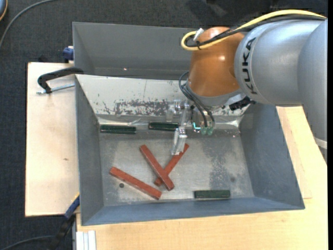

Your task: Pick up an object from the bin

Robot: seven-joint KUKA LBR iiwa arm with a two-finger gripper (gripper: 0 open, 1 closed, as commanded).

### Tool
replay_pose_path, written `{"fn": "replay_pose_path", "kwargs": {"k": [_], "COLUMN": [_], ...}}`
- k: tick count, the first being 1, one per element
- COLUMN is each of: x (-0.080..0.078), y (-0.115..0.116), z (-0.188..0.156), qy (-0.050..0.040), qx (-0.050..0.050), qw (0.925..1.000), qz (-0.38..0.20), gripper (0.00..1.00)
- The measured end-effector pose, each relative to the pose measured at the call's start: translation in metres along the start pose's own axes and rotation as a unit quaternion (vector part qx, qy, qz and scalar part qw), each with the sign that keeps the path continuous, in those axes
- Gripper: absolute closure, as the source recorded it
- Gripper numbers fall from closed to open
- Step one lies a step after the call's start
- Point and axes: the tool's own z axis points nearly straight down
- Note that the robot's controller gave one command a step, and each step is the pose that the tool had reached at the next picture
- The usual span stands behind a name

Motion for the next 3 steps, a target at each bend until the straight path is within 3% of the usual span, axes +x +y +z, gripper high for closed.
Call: {"fn": "replay_pose_path", "kwargs": {"k": [1, 2, 3], "x": [0.043, 0.034, 0.053], "y": [-0.075, 0.001, -0.025], "z": [0.074, 0.069, 0.070], "qy": [0.0008, -0.0065, -0.0028], "qx": [0.002, -0.001, 0.001], "qw": [0.9997, 0.9984, 0.9970], "qz": [0.022, -0.056, -0.077], "gripper": [0.00, 0.00, 0.00]}}
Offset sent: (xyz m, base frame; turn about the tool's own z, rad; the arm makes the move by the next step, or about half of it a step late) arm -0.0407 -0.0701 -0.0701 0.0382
